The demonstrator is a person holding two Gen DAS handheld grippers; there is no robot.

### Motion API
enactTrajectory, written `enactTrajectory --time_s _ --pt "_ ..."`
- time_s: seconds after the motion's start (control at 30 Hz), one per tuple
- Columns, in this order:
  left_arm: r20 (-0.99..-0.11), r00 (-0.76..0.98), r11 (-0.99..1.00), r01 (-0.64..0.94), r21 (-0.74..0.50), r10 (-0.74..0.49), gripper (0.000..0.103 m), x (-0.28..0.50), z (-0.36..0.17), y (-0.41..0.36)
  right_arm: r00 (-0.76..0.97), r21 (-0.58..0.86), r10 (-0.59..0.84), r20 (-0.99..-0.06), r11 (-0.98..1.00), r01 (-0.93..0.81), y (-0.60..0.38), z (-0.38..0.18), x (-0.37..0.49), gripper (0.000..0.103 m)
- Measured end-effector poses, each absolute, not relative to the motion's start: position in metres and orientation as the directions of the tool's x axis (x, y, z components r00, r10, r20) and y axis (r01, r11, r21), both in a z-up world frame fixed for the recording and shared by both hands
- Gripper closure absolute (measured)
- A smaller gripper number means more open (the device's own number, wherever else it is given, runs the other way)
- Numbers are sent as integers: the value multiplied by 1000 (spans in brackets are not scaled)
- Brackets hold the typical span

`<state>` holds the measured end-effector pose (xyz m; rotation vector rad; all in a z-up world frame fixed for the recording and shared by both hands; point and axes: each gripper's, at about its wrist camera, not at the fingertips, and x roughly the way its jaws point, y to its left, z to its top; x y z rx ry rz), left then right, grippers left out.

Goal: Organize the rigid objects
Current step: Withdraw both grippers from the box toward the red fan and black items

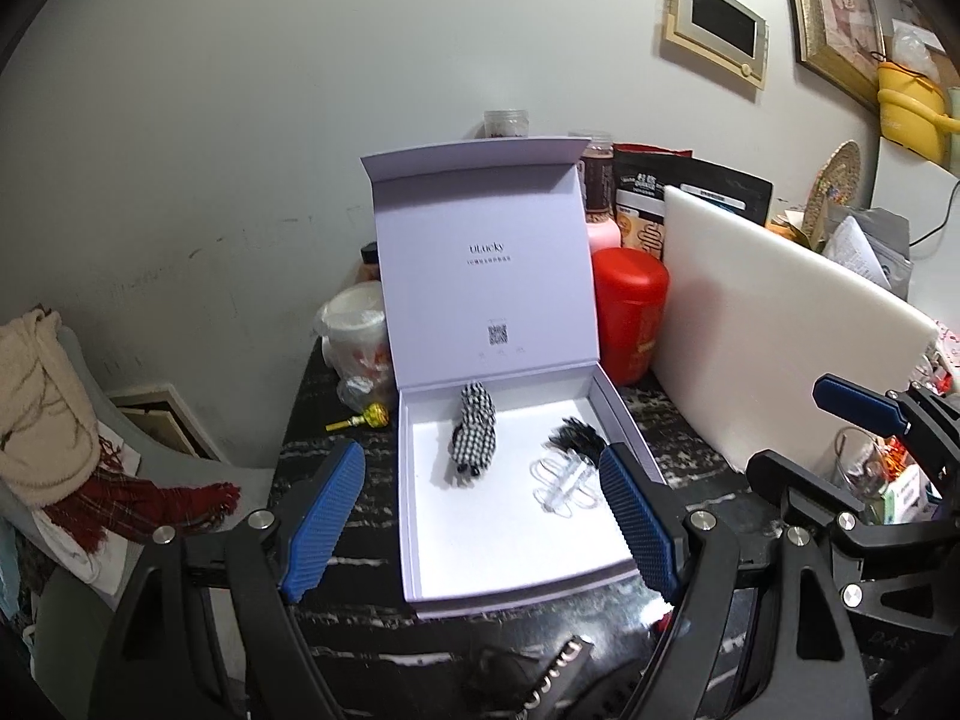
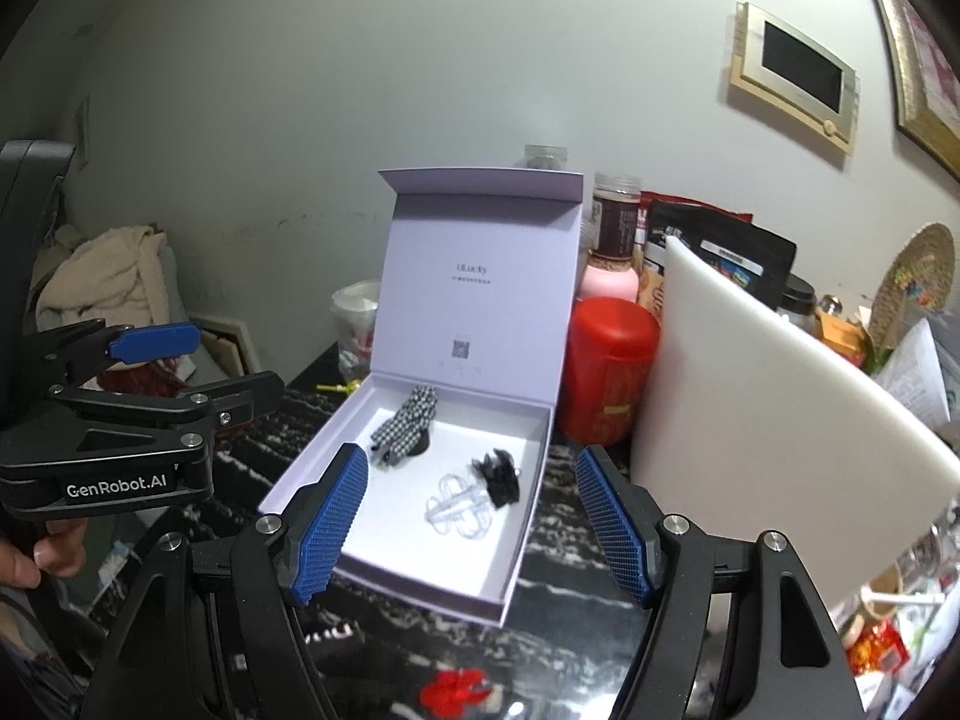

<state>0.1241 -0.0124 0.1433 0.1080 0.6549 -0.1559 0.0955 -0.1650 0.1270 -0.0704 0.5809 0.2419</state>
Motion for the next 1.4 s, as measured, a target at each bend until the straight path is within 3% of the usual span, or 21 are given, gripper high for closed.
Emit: enactTrajectory --time_s 0.17,0.77,1.4 --pt "-635 755 978 209 -6 -165 22 107 140 -9 816 -9 203 -541 969 -247 -164 127 72 30" --pt "-660 727 972 236 -16 -188 22 46 112 5 811 3 211 -546 968 -249 -156 97 12 29" --pt "-719 662 959 281 -23 -211 22 19 55 12 718 130 218 -661 976 -176 -162 29 -10 29"
